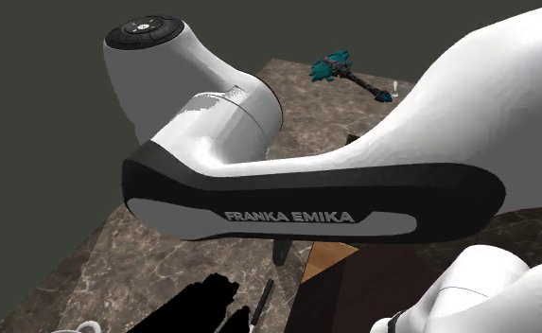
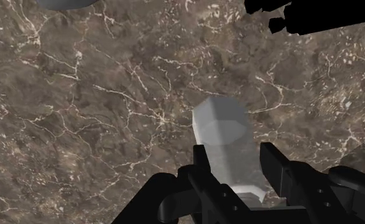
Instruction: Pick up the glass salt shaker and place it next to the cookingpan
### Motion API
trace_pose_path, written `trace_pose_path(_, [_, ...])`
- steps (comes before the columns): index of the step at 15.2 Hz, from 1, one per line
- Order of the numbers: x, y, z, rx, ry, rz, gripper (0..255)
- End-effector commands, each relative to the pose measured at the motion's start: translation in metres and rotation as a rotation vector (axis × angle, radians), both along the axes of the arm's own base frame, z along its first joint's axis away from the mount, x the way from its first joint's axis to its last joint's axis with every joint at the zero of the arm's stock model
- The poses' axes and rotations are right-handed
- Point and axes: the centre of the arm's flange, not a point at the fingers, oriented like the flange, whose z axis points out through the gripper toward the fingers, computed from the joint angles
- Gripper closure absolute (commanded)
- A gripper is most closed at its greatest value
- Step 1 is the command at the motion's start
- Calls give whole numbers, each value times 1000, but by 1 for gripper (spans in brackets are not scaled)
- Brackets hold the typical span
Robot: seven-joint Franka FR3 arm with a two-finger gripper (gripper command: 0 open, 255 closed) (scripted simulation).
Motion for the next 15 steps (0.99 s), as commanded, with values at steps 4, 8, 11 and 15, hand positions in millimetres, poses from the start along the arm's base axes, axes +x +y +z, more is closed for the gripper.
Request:
trace_pose_path(4, [-49, 44, 1, 0, 0, -2, 255])
trace_pose_path(8, [-88, 81, 1, 0, 0, -2, 255])
trace_pose_path(11, [-117, 108, 1, 0, 0, -2, 255])
trace_pose_path(15, [-155, 144, 1, 0, 0, -2, 255])
